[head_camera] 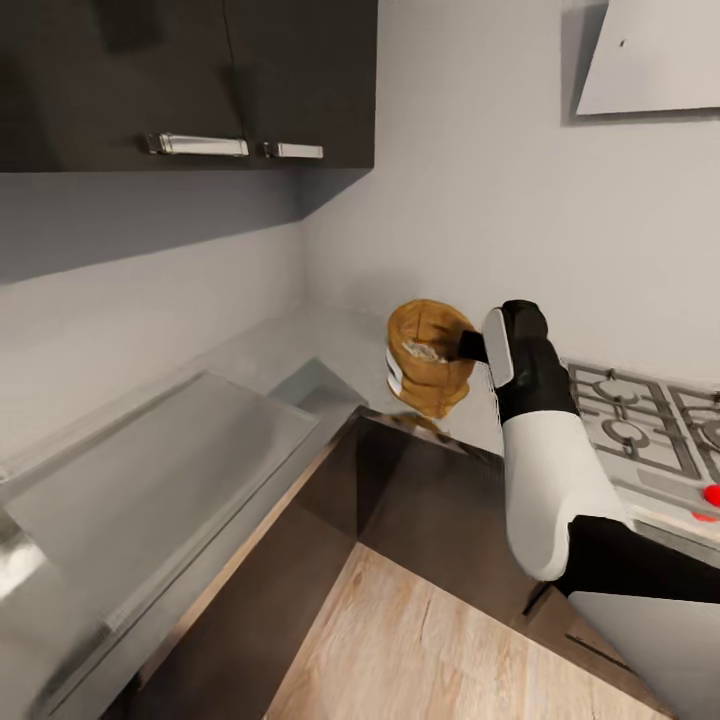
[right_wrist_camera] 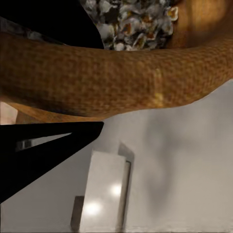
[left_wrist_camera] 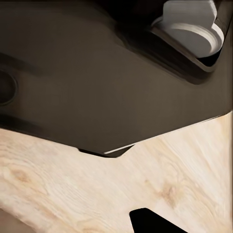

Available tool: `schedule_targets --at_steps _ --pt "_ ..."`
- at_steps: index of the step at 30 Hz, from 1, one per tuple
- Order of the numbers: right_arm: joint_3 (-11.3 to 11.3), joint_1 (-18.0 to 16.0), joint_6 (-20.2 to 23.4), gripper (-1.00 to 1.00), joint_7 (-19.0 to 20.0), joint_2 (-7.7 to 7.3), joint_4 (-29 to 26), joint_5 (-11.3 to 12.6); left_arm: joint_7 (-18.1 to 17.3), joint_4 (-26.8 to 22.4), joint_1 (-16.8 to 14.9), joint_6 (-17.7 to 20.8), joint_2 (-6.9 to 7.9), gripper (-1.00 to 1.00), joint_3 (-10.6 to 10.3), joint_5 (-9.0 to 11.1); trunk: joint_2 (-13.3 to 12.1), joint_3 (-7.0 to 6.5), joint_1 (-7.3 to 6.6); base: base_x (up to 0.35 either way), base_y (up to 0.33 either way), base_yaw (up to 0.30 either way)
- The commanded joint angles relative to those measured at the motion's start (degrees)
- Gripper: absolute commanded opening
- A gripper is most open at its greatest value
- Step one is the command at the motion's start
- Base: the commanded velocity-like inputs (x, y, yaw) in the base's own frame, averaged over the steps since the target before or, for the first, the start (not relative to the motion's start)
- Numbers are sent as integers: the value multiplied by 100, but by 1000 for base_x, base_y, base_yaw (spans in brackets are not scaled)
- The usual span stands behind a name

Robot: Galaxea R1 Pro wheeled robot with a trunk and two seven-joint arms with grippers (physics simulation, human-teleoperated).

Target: In the kitchen, take the popcorn bag from the countertop, put it into the microwave, and heat it until the popcorn is cooked so the cooked popcorn ends up inside the bag.

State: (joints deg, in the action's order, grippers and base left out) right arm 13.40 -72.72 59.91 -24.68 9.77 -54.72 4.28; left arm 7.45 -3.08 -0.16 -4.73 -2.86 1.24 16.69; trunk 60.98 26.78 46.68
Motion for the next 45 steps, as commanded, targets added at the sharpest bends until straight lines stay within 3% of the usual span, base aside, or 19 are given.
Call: schedule_targets --at_steps 1,5,10,16,23,31,34,38,45 --pt "15 -5 9 -100 -45 7 -139 48 10 0 -2 -18 -7 100 9 23 4 6 -3 -347 0 0" --pt "27 1 9 -100 -55 3 -301 37 10 0 -2 -19 -13 100 8 27 4 6 -3 -346 0 0" --pt "31 446 9 -100 -56 -2 -328 42 10 0 -2 -19 -12 100 8 27 4 6 -3 -346 0 0" --pt "33 558 9 -100 -61 -9 -282 37 10 0 -2 -19 -13 100 8 12 4 6 -3 -347 0 0" --pt "39 866 9 -100 -12 -10 -253 243 10 9 -2 -19 -13 100 8 10 4 6 -3 -346 0 0" --pt "40 1141 9 -100 -20 -21 -229 261 10 9 -2 -19 -13 100 8 10 4 6 -3 -346 0 0" --pt "37 1378 9 -100 -21 -191 -231 264 10 8 -2 -19 -13 100 8 21 4 6 -3 -346 0 0" --pt "37 1792 9 -100 -22 -255 -228 253 10 9 -2 -19 -26 100 8 6 4 6 -3 -347 0 0" --pt "32 1867 9 -100 -19 -512 -232 254 -5 9 -2 -19 -24 100 0 -30 4 -10 -3 -347 0 0"
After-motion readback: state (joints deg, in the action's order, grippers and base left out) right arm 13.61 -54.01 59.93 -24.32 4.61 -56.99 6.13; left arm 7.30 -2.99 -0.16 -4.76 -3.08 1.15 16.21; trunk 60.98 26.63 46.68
